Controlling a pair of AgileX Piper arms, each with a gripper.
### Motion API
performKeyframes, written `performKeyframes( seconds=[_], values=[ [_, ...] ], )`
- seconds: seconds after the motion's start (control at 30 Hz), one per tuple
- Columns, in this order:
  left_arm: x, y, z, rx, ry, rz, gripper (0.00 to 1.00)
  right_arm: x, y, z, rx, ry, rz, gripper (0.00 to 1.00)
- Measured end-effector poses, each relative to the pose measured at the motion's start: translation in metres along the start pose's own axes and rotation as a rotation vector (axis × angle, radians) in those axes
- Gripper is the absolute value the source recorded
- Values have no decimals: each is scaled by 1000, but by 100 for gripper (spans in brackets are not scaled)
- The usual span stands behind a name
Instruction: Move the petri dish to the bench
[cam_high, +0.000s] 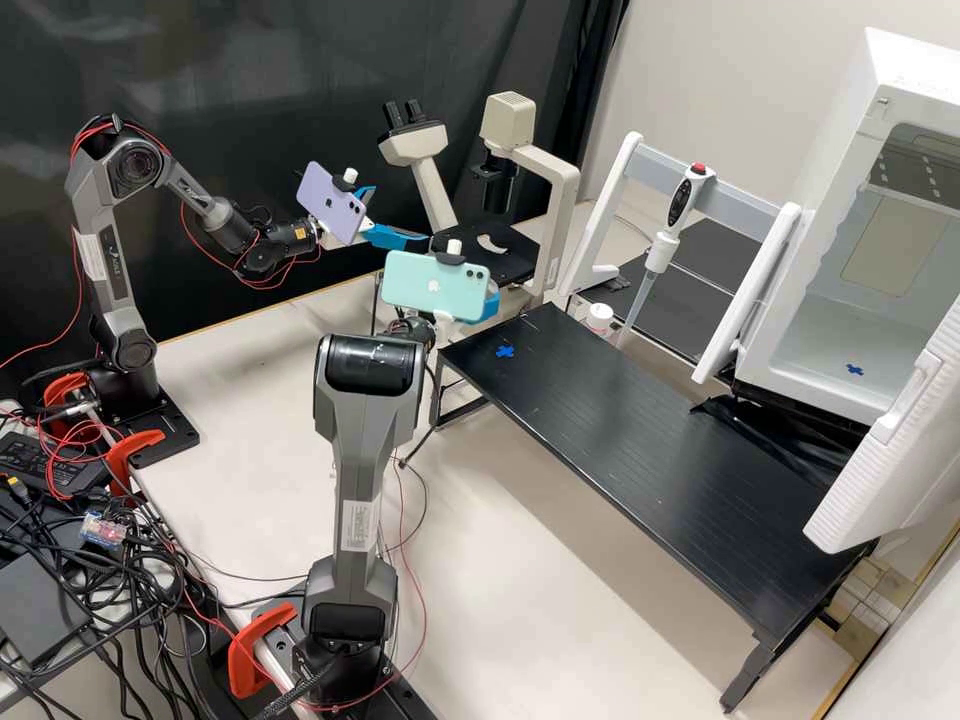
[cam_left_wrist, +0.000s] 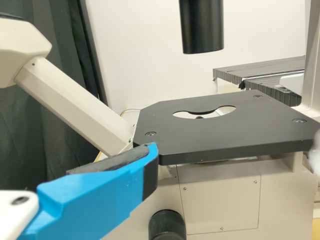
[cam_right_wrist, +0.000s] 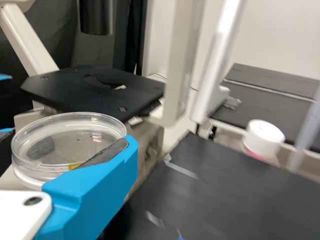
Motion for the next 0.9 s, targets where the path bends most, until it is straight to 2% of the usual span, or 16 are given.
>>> performKeyframes(
  seconds=[0.27,0.47,0.5,0.6,0.8,0.83,0.9],
  values=[
    [0,0,0,0,0,0,100,-43,14,45,65,-35,75,0],
    [0,0,0,0,0,0,100,-58,22,69,110,-72,138,0],
    [0,0,0,0,0,0,100,-60,22,73,101,-73,145,0],
    [0,0,0,0,0,0,100,-63,20,78,110,-80,140,0],
    [0,0,0,0,0,0,100,-65,18,78,89,-62,129,0],
    [0,0,0,0,0,0,100,-65,18,78,89,-62,128,100],
    [0,0,0,0,0,0,100,-65,18,78,88,-61,128,100]
  ],
)
